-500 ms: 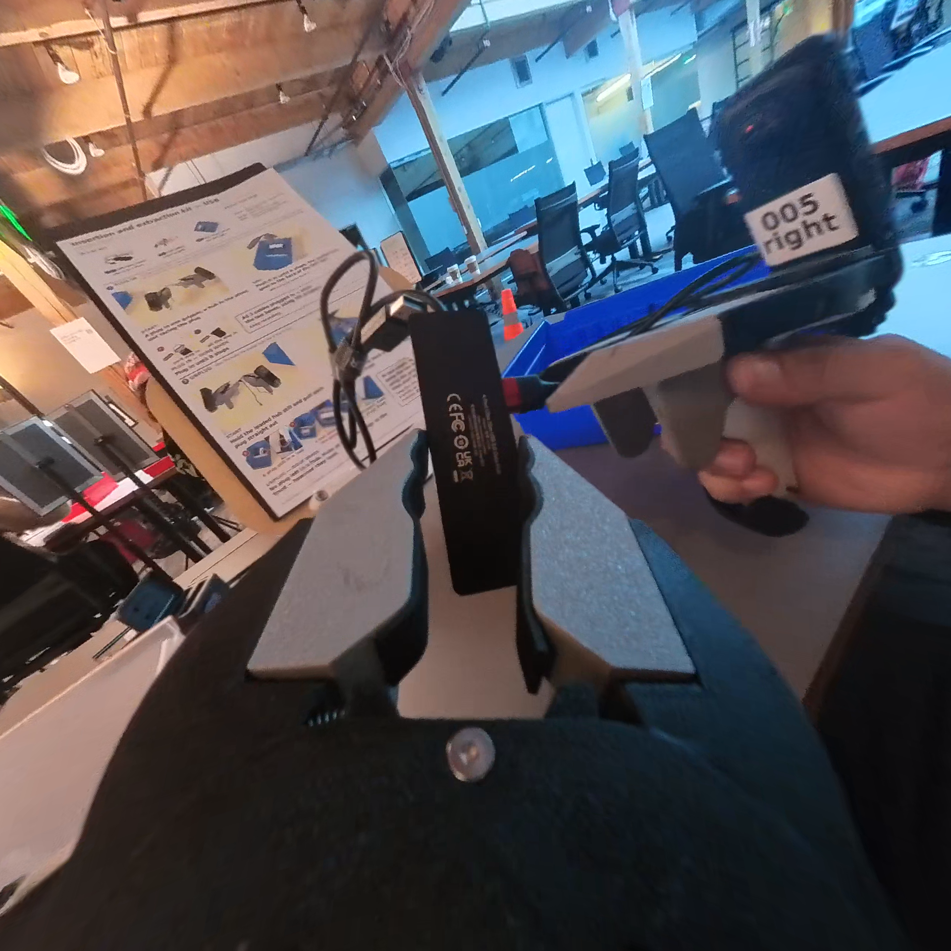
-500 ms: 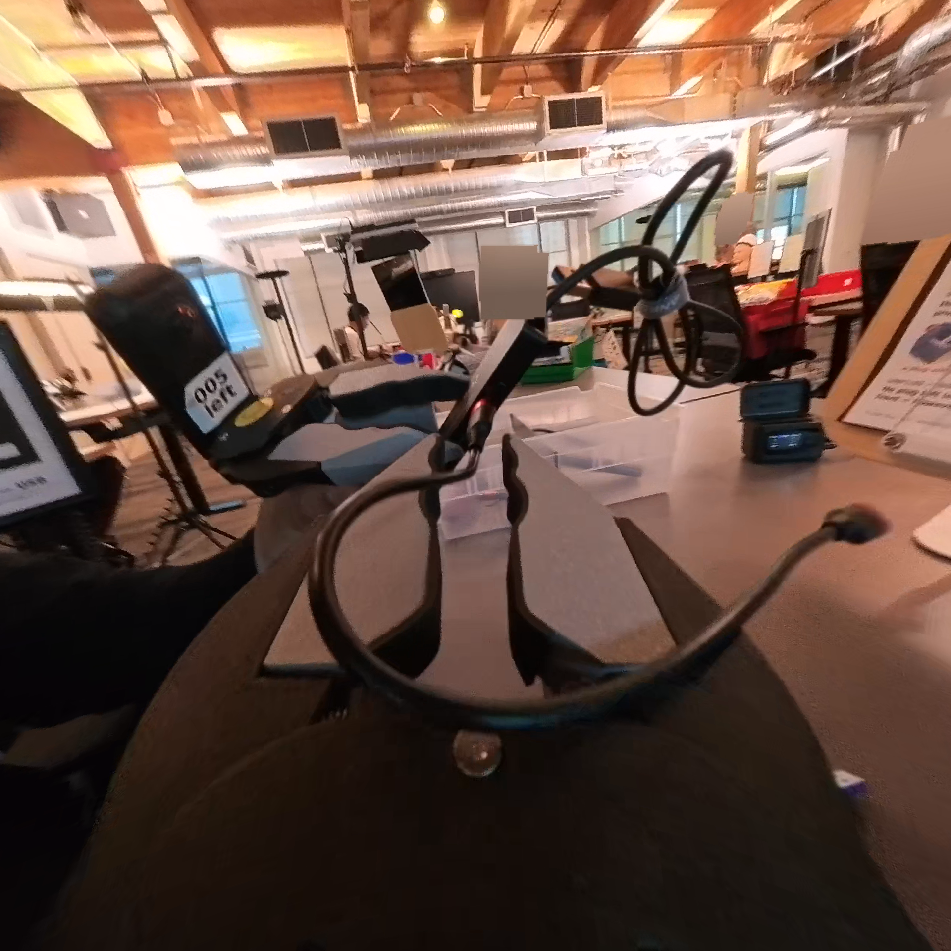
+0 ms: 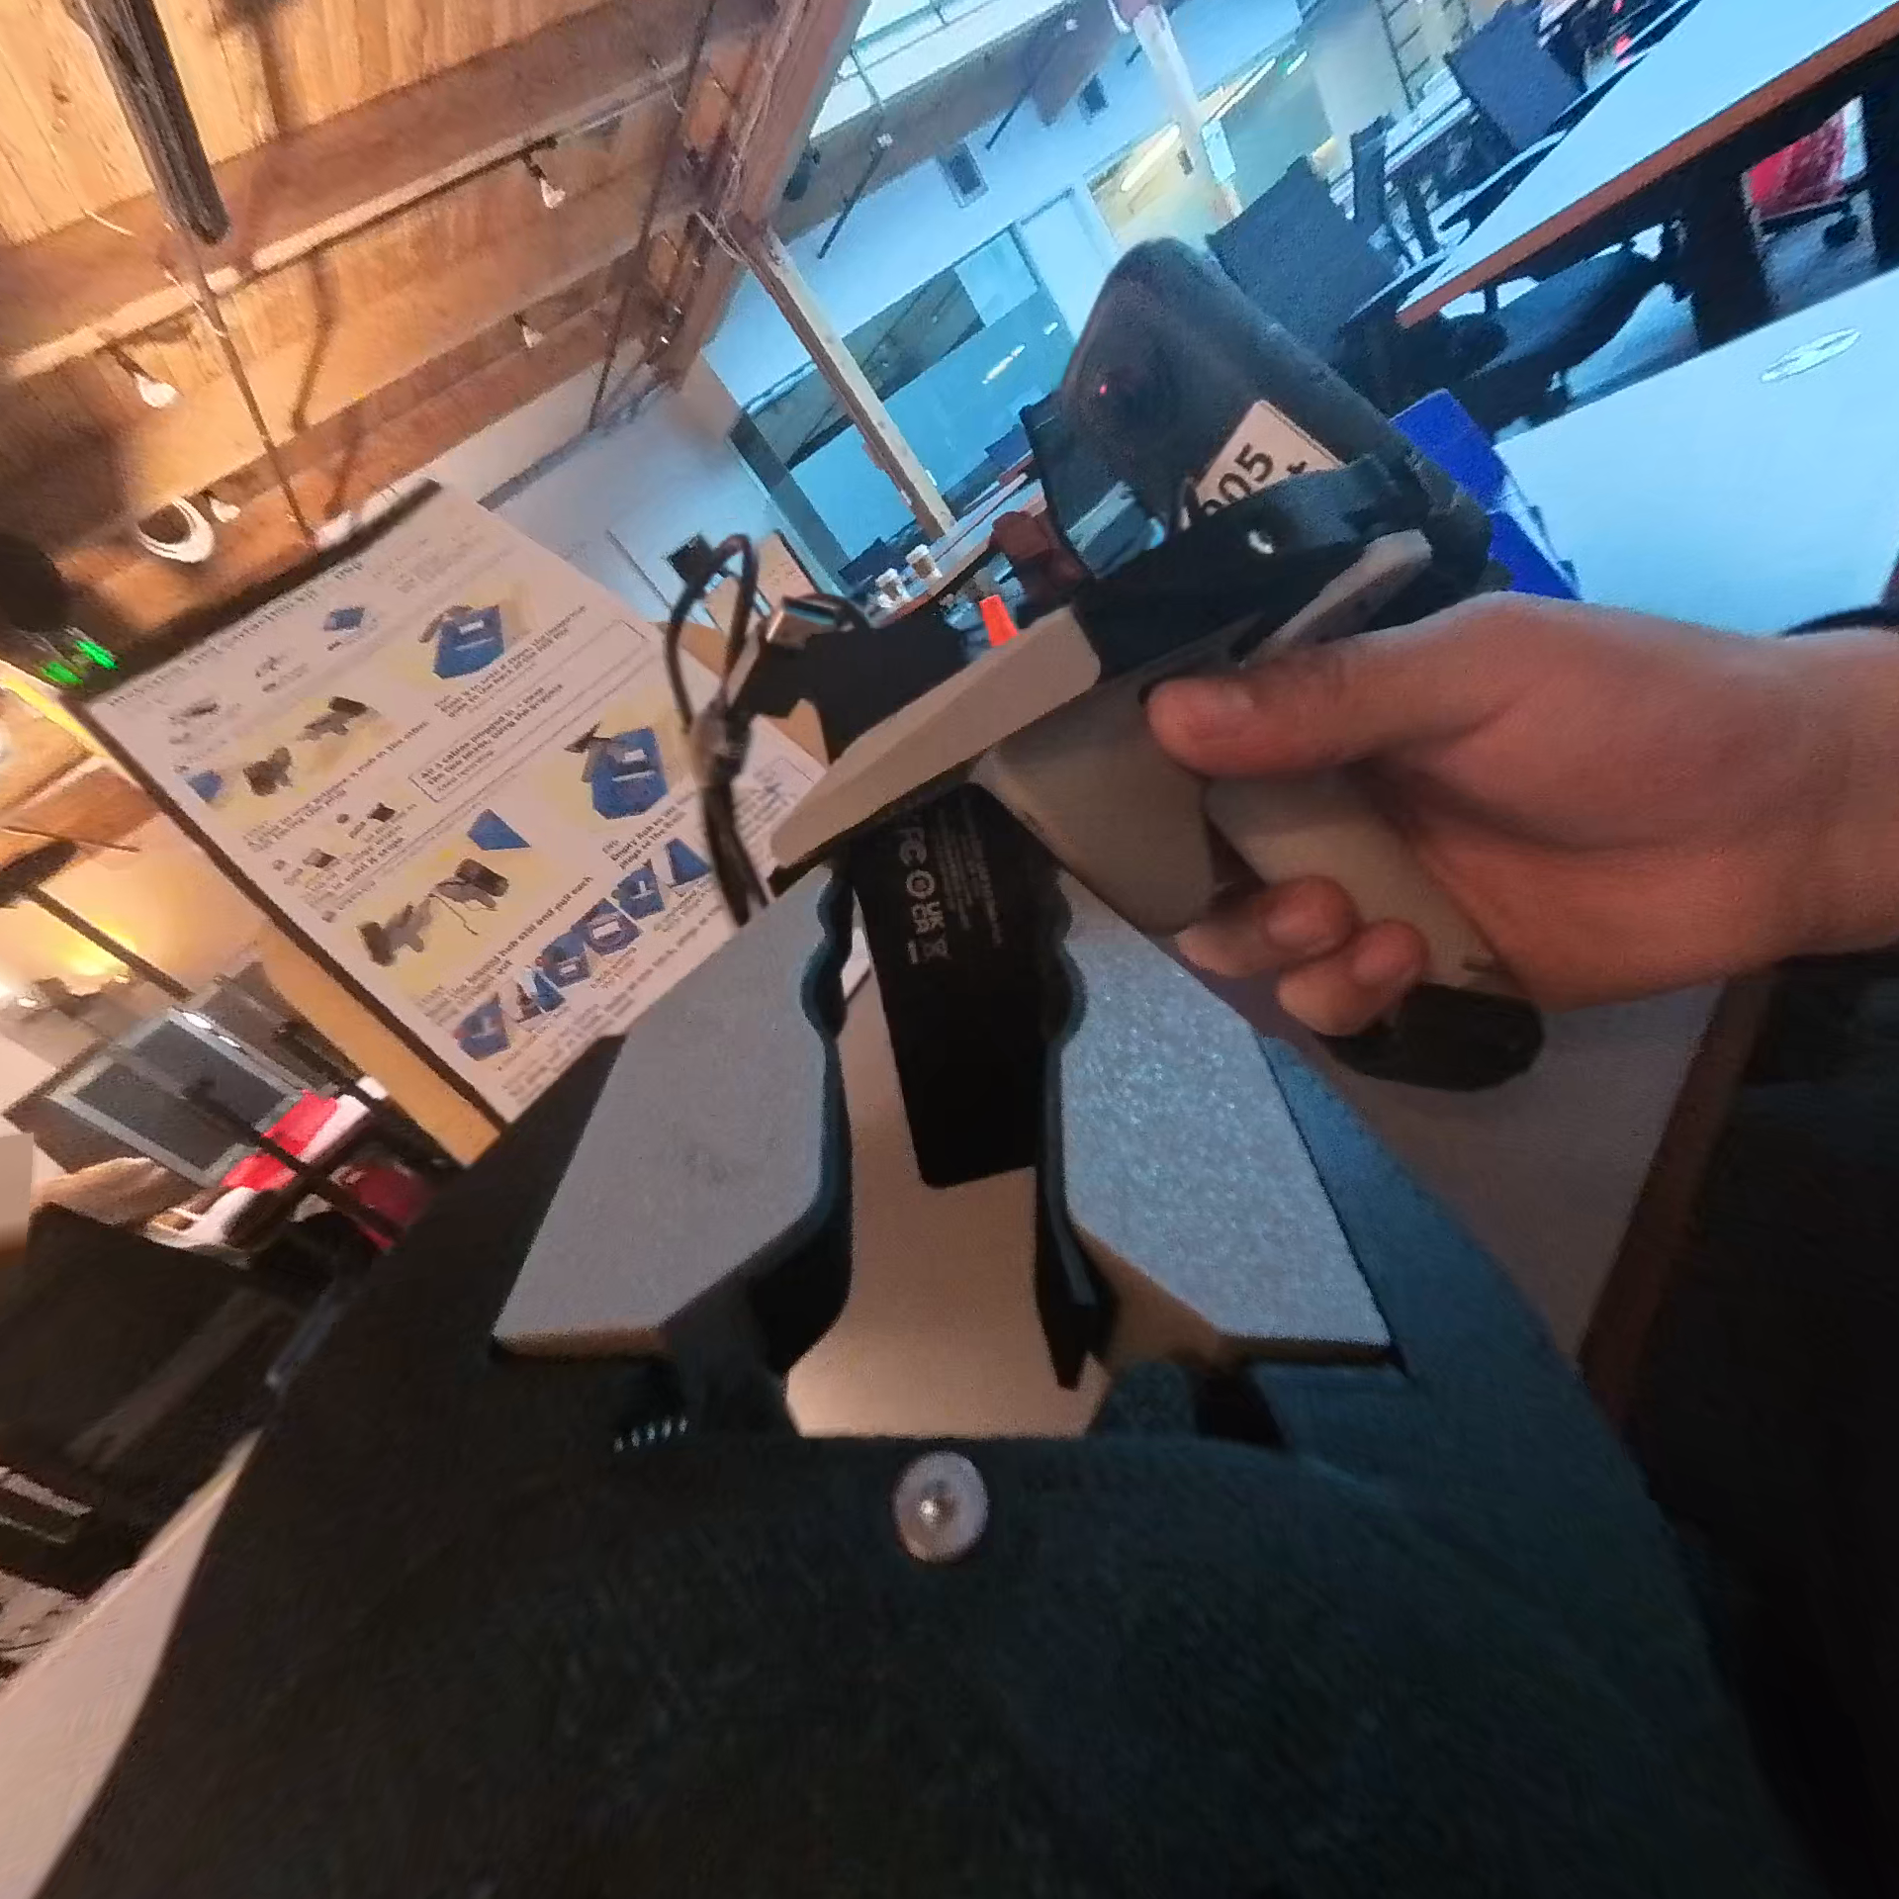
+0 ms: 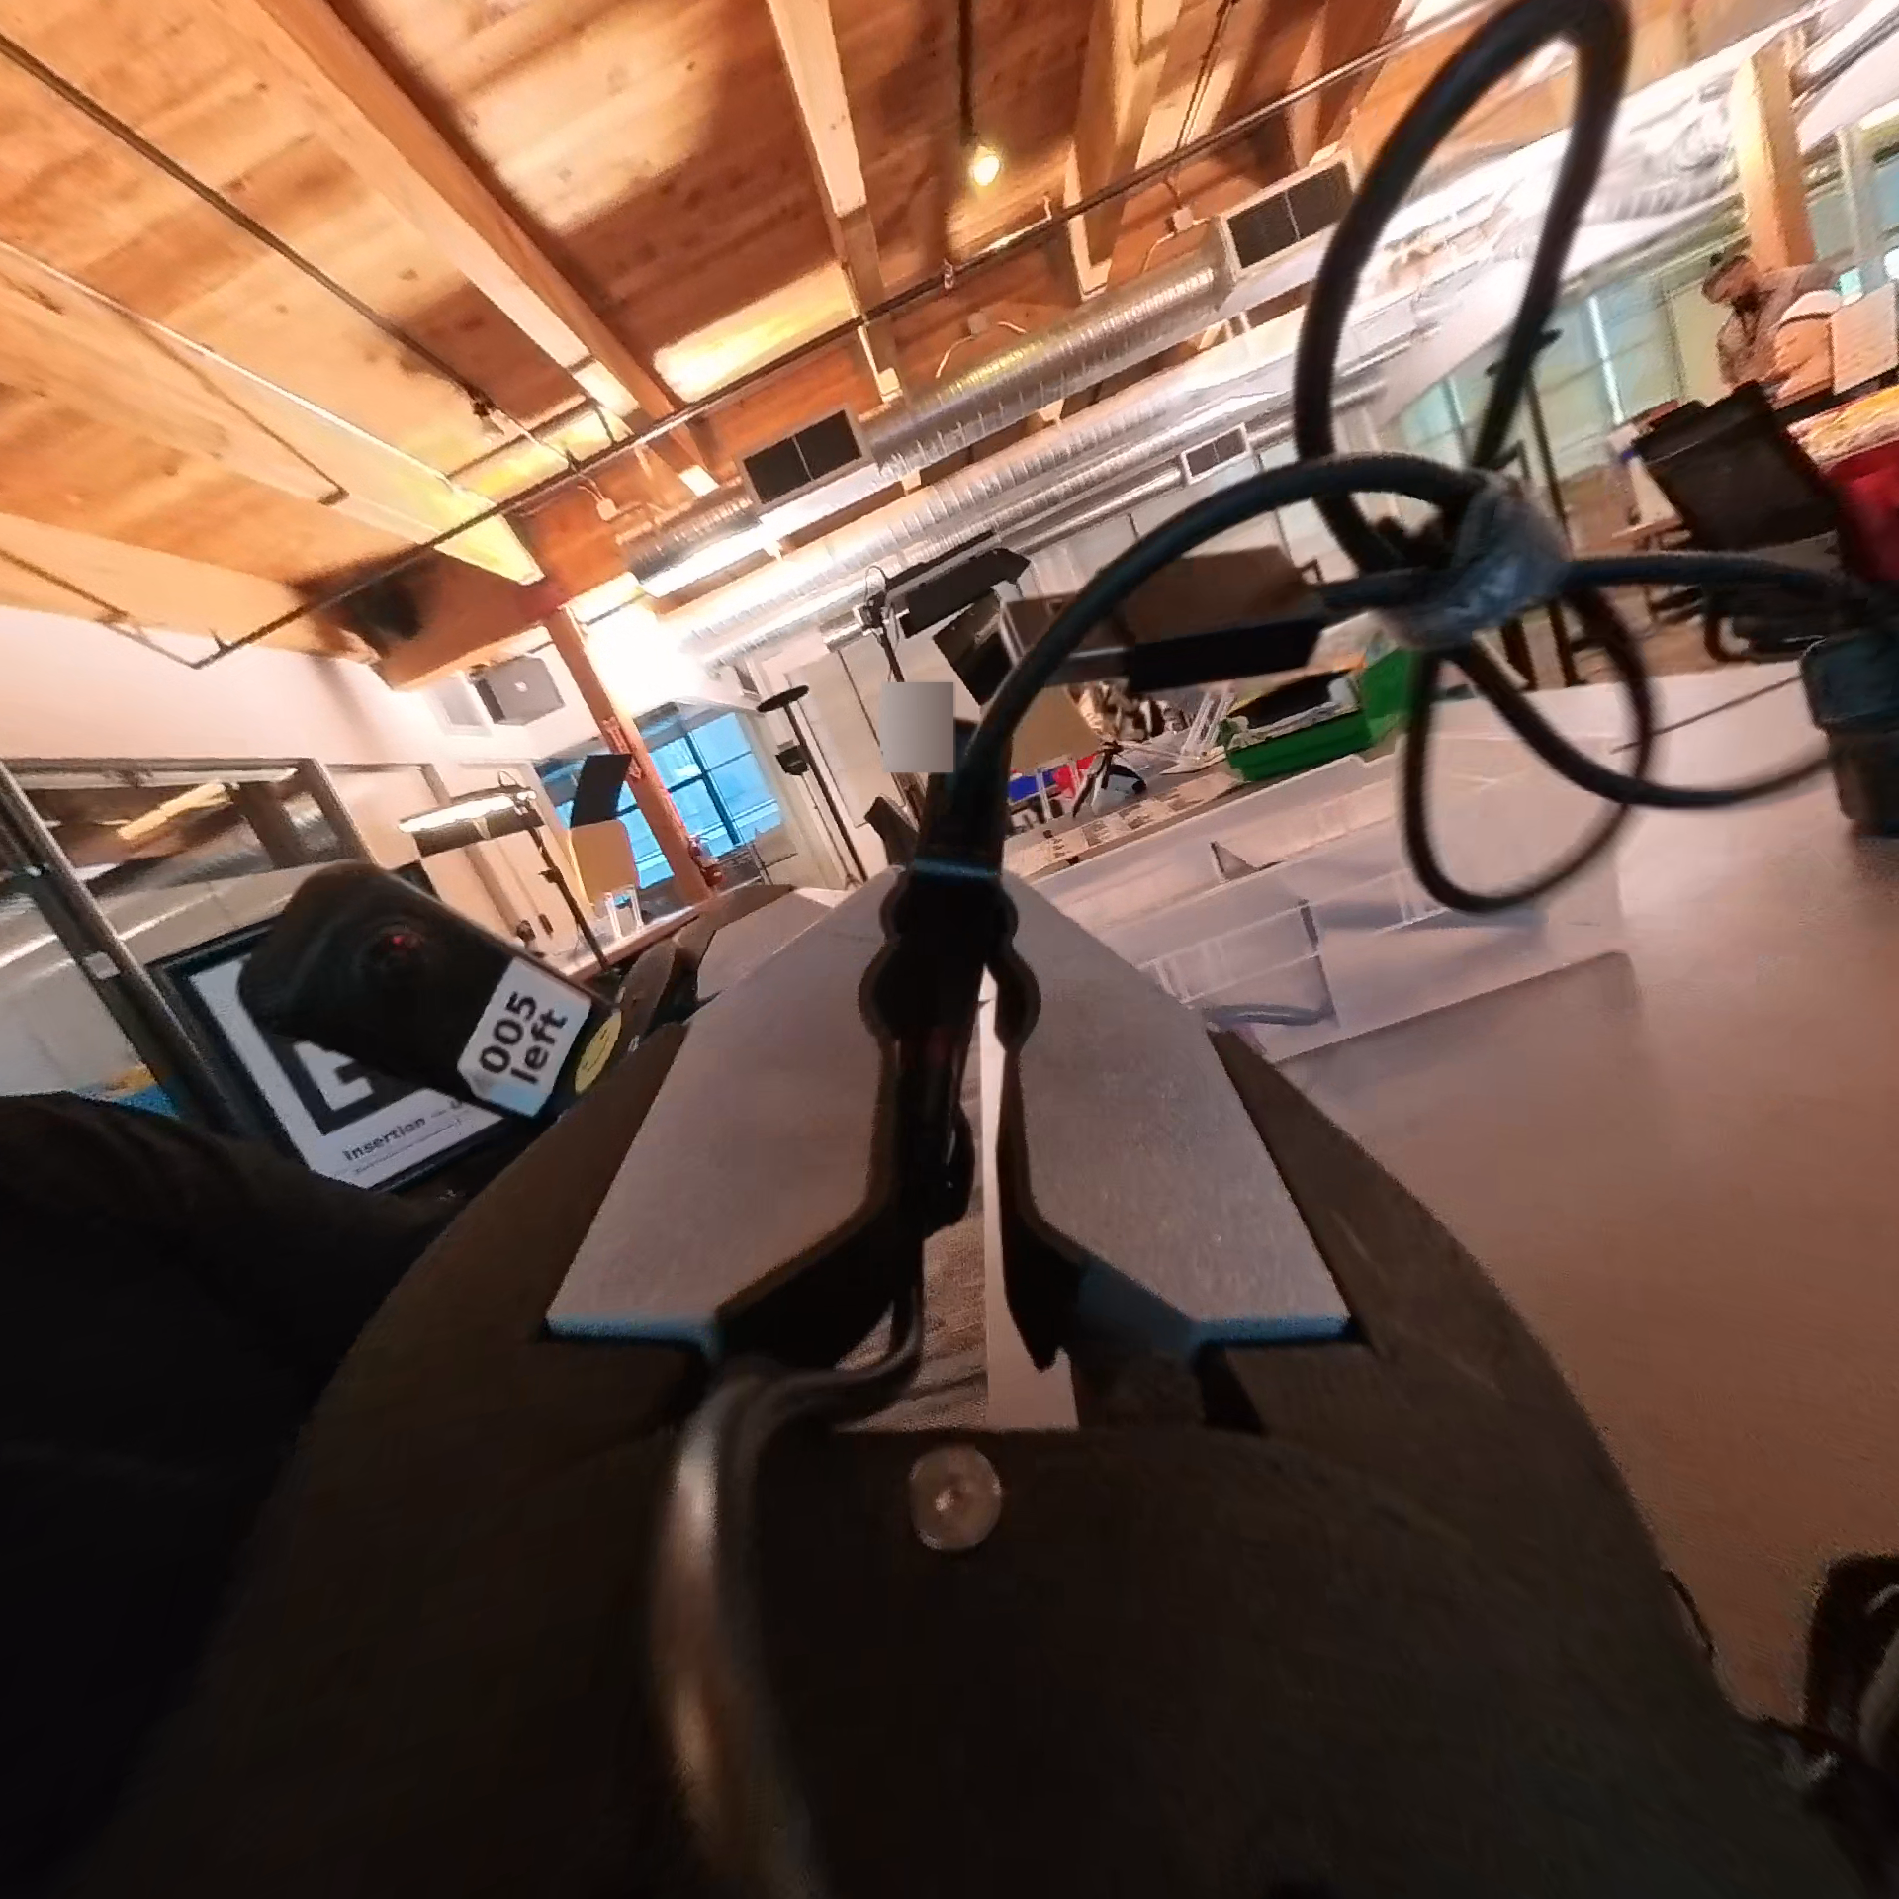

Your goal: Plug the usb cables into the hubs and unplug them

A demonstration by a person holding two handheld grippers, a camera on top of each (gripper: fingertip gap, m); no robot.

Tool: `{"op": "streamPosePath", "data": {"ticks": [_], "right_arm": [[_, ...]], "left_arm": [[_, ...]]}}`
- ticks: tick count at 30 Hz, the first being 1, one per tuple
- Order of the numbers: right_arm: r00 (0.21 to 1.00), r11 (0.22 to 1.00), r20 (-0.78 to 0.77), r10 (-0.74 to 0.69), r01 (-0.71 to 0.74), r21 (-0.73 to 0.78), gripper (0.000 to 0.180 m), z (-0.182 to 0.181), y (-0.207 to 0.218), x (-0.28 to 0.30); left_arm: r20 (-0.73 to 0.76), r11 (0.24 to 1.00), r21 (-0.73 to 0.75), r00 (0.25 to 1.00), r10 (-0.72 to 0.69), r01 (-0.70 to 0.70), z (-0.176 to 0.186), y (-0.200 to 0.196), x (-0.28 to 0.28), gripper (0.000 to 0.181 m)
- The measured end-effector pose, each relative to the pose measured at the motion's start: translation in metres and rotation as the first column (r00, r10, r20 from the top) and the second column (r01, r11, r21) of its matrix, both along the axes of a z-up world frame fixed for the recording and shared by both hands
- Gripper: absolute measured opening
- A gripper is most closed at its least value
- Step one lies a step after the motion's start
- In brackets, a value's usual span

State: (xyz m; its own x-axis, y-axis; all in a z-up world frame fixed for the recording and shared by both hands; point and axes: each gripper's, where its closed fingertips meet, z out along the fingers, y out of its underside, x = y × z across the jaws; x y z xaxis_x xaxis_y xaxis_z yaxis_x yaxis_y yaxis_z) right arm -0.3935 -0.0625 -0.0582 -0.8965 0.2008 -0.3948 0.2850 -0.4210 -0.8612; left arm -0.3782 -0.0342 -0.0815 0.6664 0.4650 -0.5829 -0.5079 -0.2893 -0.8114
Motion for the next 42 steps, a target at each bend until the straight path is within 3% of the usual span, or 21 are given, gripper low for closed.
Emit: {"op": "streamPosePath", "data": {"ticks": [1, 6, 8, 10, 13, 16, 19, 22, 24, 28, 33, 35, 40, 42], "right_arm": [[1.000, 1.000, 0.001, -0.008, 0.008, 0.015, 0.010, -0.001, 0.001, -0.001], [0.997, 0.995, -0.032, -0.074, 0.075, 0.060, 0.008, 0.001, 0.013, -0.008], [0.995, 0.993, -0.040, -0.091, 0.094, 0.077, 0.008, 0.004, 0.021, -0.010], [0.991, 0.986, -0.058, -0.121, 0.127, 0.112, 0.009, 0.009, 0.030, -0.012], [0.978, 0.960, -0.134, -0.161, 0.187, 0.208, 0.009, 0.028, 0.051, -0.005], [0.927, 0.853, -0.246, -0.284, 0.361, 0.377, 0.008, 0.040, 0.092, -0.002], [0.840, 0.632, -0.339, -0.423, 0.542, 0.554, 0.008, 0.037, 0.151, -0.002], [0.691, 0.408, -0.428, -0.583, 0.704, 0.581, 0.009, 0.043, 0.217, -0.003], [0.636, 0.380, -0.436, -0.636, 0.751, 0.540, 0.009, 0.050, 0.241, -0.001], [0.604, 0.427, -0.400, -0.689, 0.785, 0.448, 0.009, 0.061, 0.263, 0.001], [0.494, 0.354, -0.461, -0.737, 0.863, 0.360, 0.008, 0.071, 0.281, -0.009], [0.501, 0.327, -0.468, -0.728, 0.854, 0.405, 0.007, 0.063, 0.284, -0.027], [0.625, 0.215, -0.393, -0.674, 0.676, 0.705, 0.011, 0.006, 0.310, -0.110], [0.667, 0.172, -0.295, -0.684, 0.540, 0.824, 0.027, -0.034, 0.325, -0.136]], "left_arm": [[0.029, 1.000, -0.009, 0.999, -0.012, 0.013, -0.001, 0.000, -0.001, 0.035], [0.159, 1.000, -0.015, 0.987, 0.014, -0.012, 0.002, -0.017, -0.018, 0.061], [0.167, 0.999, -0.002, 0.985, 0.039, -0.039, 0.010, -0.030, -0.028, 0.051], [0.152, 0.997, -0.003, 0.986, 0.072, -0.073, 0.016, -0.045, -0.036, 0.026], [0.155, 0.997, -0.015, 0.985, 0.079, -0.078, 0.019, -0.060, -0.040, 0.005], [0.205, 0.999, -0.006, 0.977, 0.054, -0.054, 0.016, -0.061, -0.041, 0.000], [0.216, 0.999, -0.022, 0.975, 0.045, -0.042, 0.009, -0.057, -0.042, 0.000], [0.203, 0.997, -0.064, 0.977, 0.059, -0.047, 0.003, -0.052, -0.042, 0.000], [0.191, 0.996, -0.080, 0.980, 0.062, -0.047, 0.001, -0.048, -0.040, 0.000], [0.185, 0.993, -0.106, 0.981, 0.061, -0.041, -0.004, -0.042, -0.037, 0.000], [0.199, 0.991, -0.131, 0.978, 0.058, -0.032, -0.007, -0.040, -0.037, 0.000], [0.202, 0.990, -0.138, 0.977, 0.064, -0.037, -0.005, -0.043, -0.037, 0.000], [0.222, 0.997, -0.075, 0.974, 0.034, -0.018, 0.009, -0.052, -0.036, 0.000], [0.234, 0.998, -0.063, 0.972, 0.020, -0.006, 0.012, -0.055, -0.035, 0.000]]}}
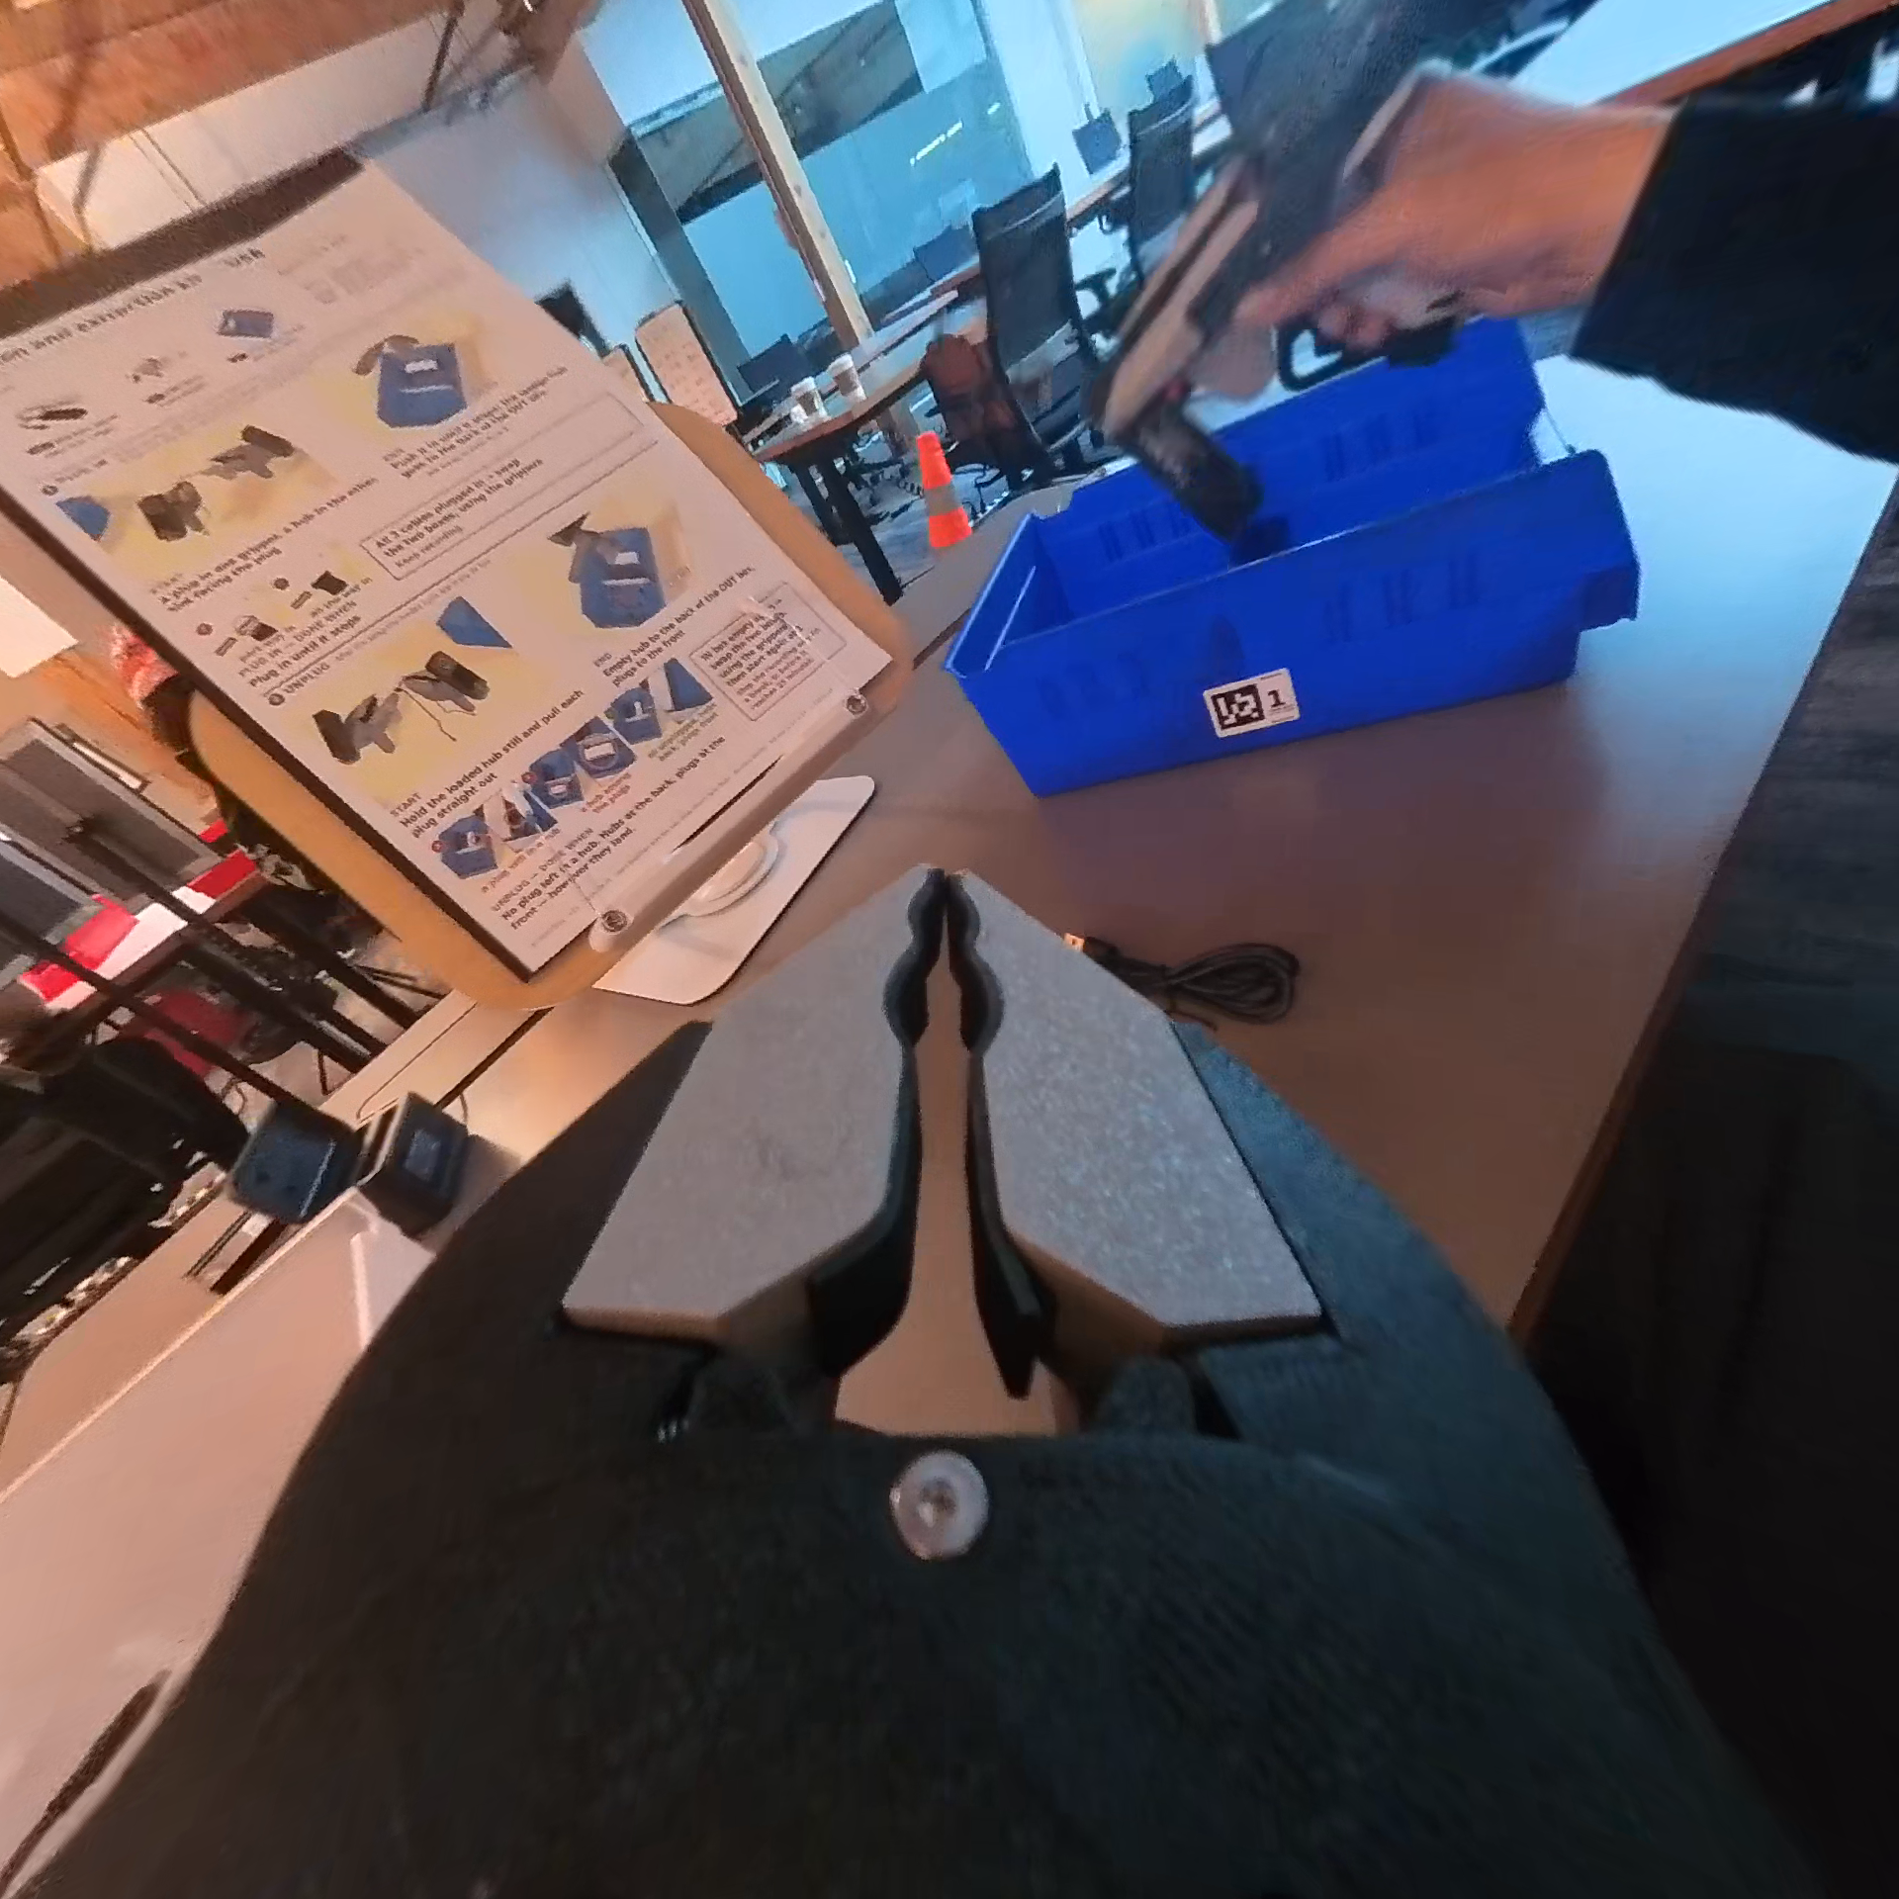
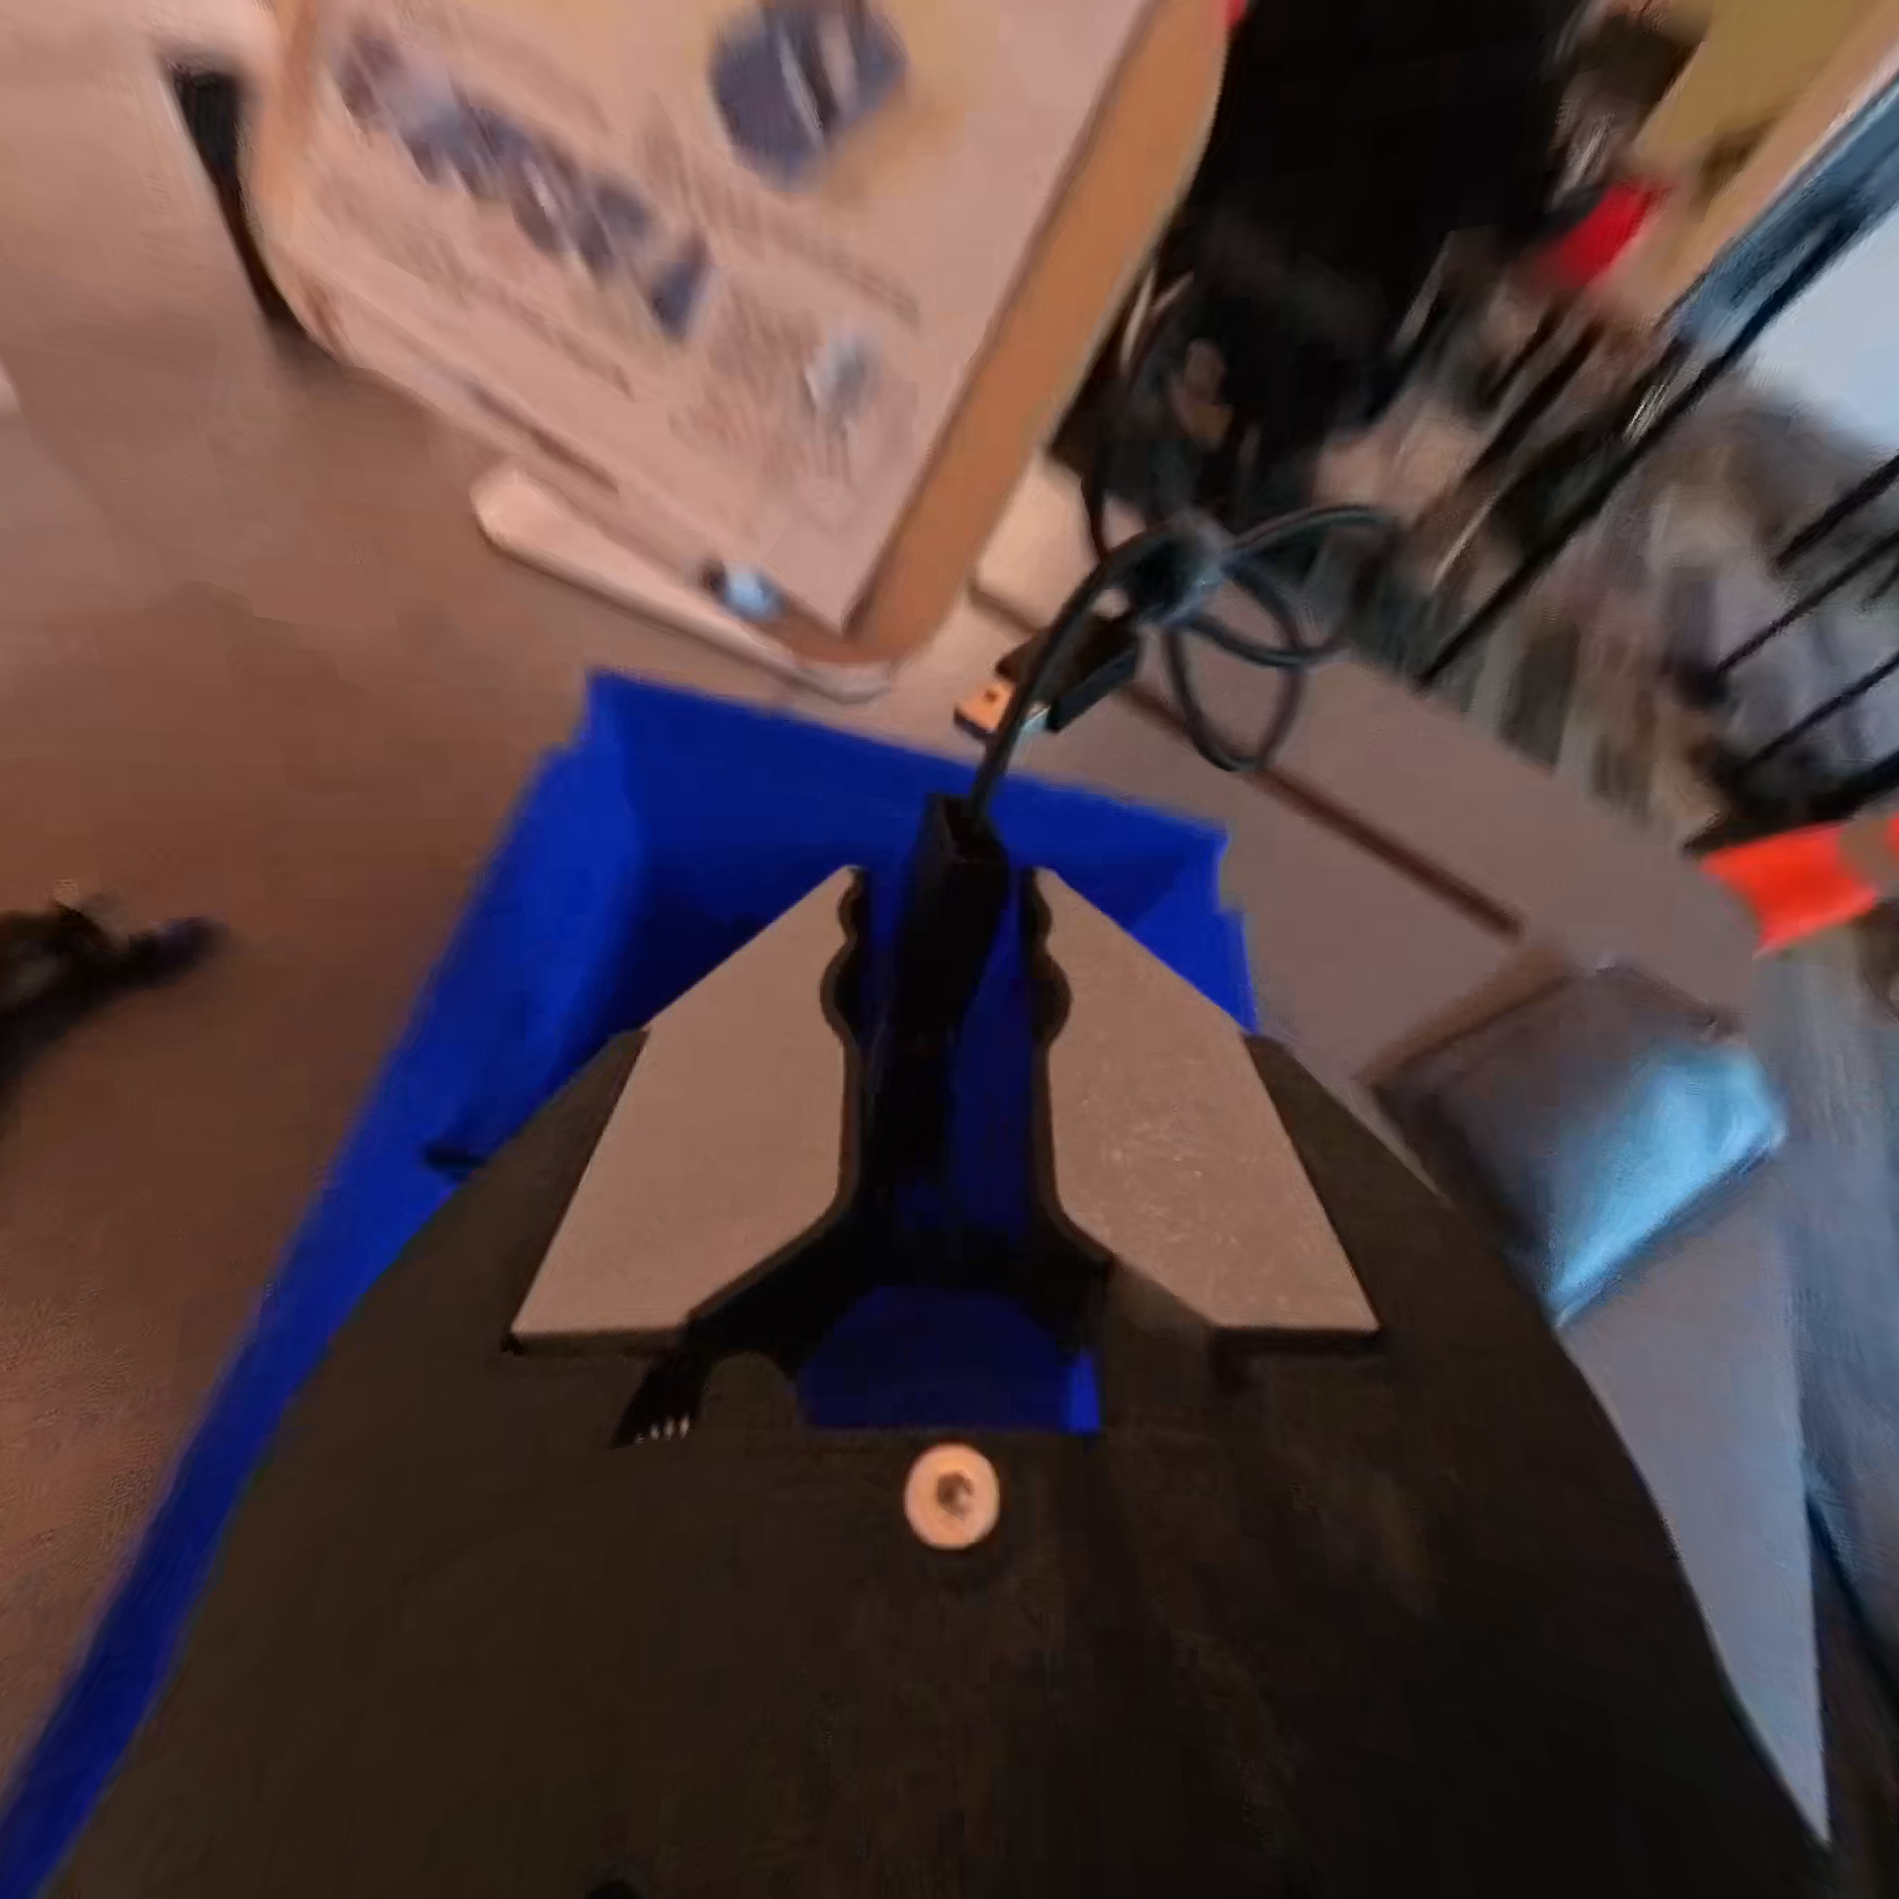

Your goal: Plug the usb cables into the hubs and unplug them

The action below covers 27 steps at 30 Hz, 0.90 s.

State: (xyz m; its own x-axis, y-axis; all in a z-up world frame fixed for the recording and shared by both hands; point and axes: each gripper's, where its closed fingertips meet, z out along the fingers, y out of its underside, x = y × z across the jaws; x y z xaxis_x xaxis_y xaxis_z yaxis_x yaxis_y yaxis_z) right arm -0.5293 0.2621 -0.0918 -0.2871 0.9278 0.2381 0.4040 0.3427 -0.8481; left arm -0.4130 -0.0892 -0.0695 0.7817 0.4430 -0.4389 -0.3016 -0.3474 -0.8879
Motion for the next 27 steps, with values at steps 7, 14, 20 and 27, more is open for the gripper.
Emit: {"op": "streamPosePath", "data": {"ticks": [7, 14, 20, 27], "right_arm": [[0.968, 0.990, 0.213, -0.132, 0.120, 0.071, 0.029, -0.049, 0.016, 0.002], [0.964, 0.959, 0.267, -0.004, -0.072, 0.274, 0.008, -0.059, 0.000, 0.001], [0.900, 0.926, 0.435, 0.026, -0.186, 0.329, 0.057, -0.087, 0.002, -0.008], [0.925, 0.985, 0.368, 0.092, -0.139, 0.103, 0.034, -0.037, -0.008, -0.009]], "left_arm": [[-0.029, 0.999, 0.042, 0.999, 0.020, -0.019, 0.017, -0.019, -0.002, 0.000], [-0.003, 0.999, 0.047, 1.000, 0.001, -0.001, 0.015, -0.017, -0.003, 0.000], [-0.014, 1.000, 0.005, 1.000, -0.013, 0.013, 0.008, -0.007, 0.003, 0.000], [0.002, 1.000, 0.001, 1.000, -0.023, 0.023, 0.004, -0.007, 0.000, 0.000]]}}
